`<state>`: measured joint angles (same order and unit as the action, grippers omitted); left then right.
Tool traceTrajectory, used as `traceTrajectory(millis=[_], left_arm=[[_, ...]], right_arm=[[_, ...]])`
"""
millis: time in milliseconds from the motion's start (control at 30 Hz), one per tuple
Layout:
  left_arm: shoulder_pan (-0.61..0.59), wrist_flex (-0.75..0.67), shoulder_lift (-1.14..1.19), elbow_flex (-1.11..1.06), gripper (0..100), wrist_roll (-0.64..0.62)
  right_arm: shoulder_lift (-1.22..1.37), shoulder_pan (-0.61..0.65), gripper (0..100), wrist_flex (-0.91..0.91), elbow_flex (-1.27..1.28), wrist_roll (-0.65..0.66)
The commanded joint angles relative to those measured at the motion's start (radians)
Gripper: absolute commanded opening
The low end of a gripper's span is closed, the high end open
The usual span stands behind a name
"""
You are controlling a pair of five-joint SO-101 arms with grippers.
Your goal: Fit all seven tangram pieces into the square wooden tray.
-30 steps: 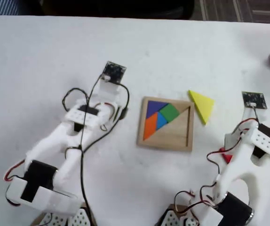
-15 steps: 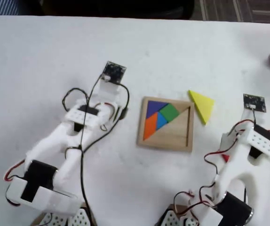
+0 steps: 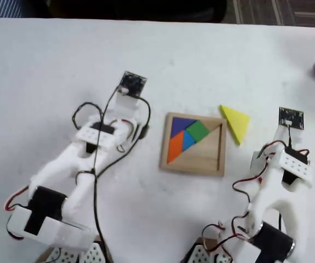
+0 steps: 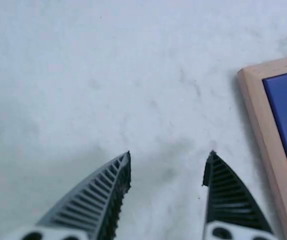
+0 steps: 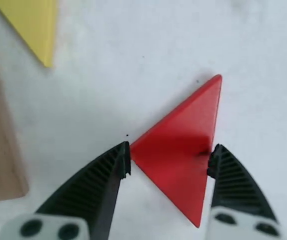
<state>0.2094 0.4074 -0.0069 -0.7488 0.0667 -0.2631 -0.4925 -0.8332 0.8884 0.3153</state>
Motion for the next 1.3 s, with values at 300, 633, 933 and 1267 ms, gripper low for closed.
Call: traceTrajectory(millis=[300, 633, 933, 1267], left_arm=[[-0.01, -0.02, -0.002, 0.055, 24, 0.015], [-0.01, -0.02, -0.002, 0.055, 24, 0.015], [-0.01, -0.02, -0.002, 0.055, 24, 0.015], [-0.01, -0.02, -0.002, 0.055, 24, 0.015]], right_arm=[[0.211, -0.008, 24.4, -0.059, -0.184, -0.005], [0.213, -0.03, 30.7, -0.084, -0.183, -0.003], [0.219, -0.027, 26.8, -0.084, -0.183, 0.044], [0.222, -0.027, 21.5, -0.079, -0.183, 0.052]])
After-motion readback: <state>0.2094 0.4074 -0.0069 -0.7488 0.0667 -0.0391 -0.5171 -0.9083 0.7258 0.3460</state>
